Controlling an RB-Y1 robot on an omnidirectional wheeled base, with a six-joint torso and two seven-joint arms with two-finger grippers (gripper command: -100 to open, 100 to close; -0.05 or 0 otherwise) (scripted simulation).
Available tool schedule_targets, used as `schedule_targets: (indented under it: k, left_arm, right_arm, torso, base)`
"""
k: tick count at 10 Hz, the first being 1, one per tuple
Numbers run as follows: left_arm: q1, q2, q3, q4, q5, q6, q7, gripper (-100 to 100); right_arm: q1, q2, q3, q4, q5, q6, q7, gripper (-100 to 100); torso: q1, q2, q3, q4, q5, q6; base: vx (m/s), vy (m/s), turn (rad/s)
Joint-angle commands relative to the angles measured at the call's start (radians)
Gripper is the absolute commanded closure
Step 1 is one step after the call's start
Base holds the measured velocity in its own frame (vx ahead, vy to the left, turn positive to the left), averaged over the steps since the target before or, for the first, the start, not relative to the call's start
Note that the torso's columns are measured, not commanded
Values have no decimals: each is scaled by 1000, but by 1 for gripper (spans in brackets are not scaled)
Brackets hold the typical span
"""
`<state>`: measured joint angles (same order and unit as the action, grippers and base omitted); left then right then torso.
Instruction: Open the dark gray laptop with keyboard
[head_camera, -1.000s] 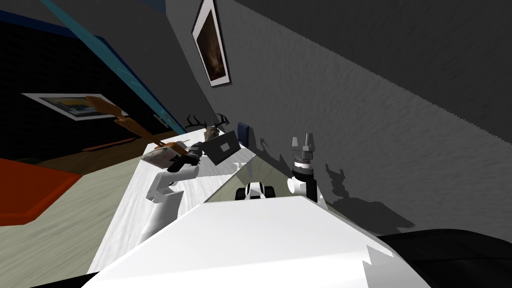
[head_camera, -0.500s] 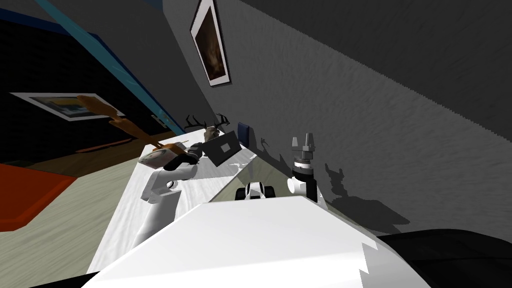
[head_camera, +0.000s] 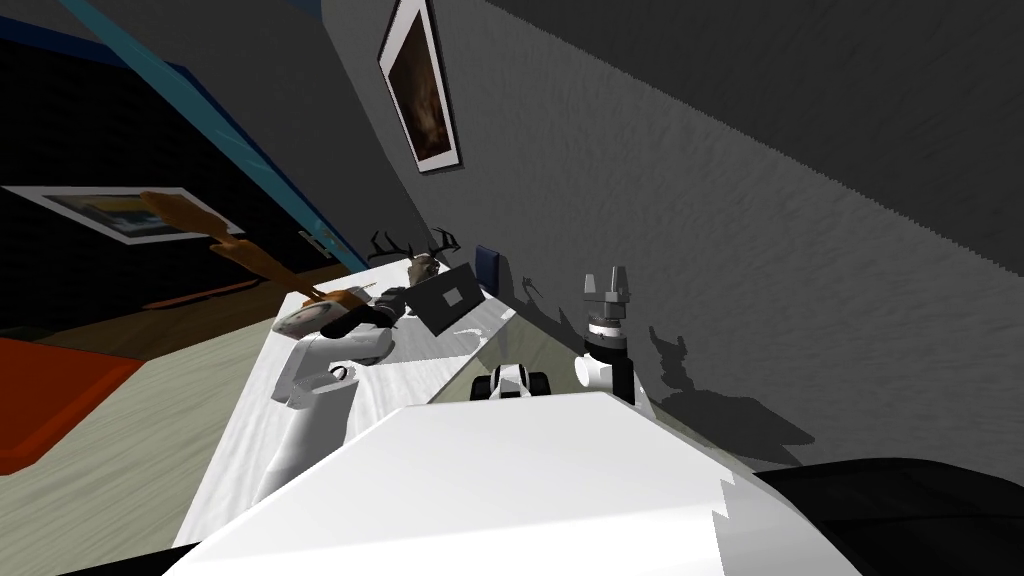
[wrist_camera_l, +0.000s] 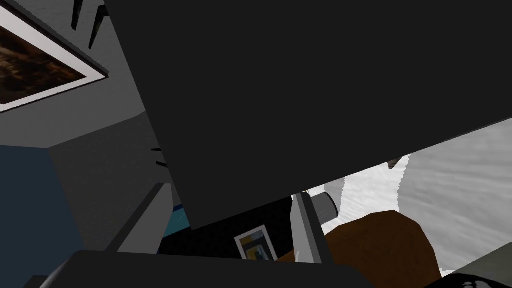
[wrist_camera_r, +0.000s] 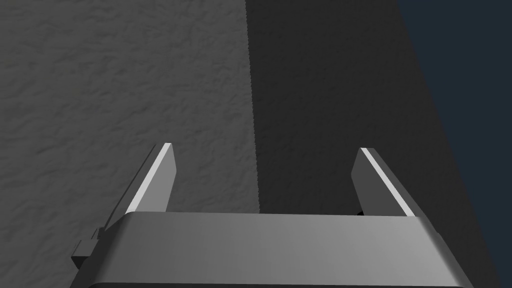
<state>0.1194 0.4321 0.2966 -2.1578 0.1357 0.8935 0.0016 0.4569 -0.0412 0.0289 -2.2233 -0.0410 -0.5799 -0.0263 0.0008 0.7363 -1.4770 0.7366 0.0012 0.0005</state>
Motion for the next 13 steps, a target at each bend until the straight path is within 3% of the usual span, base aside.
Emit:
schedule_targets:
  k: [1,3,4,5,9,10,11,13]
  left_arm:
    - [-1,12,1,-27,27,78,14,100]
    - [-3,13,3,-30,25,77,13,100]
    - [-54,64,-45,18,74,48,26,100]
    - [-69,85,-45,44,101,48,26,100]
    - [-69,85,-45,126,102,48,26,100]
    - [-130,141,-87,157,151,14,38,100]
    - [-134,157,-95,187,181,14,38,100]
    - [-134,157,-95,237,181,14,38,100]
  right_arm:
    - [0,0,0,0,0,0,0,0]
    - [0,0,0,0,0,0,0,0]
    - [0,0,0,0,0,0,0,0]
    - [-1,0,0,0,0,0,0,0]
    - [0,0,0,0,0,0,0,0]
    - [0,0,0,0,0,0,0,0]
    - [0,0,0,0,0,0,0,0]
    - [0,0,0,0,0,0,0,0]
  torso:
    - [0,0,0,1,-1,0]
    - [-1,1,1,-1,0,-1]
    - [-2,2,1,0,0,0]
    - [-4,3,2,0,0,9]
    - [3,-6,-3,-7,5,-1]
    - [6,-7,-3,-9,7,-1]
    - [3,-3,-2,-5,5,9]
    - [-2,-11,-5,-9,6,6]
  base:
    - [29,44,-21]
    - [14,17,-2]
    - [-92,25,-304]
    - [-136,42,-252]
    - [-12,3,5]
    - [-121,7,-214]
    - [-130,49,-228]
    - [-38,23,-37]
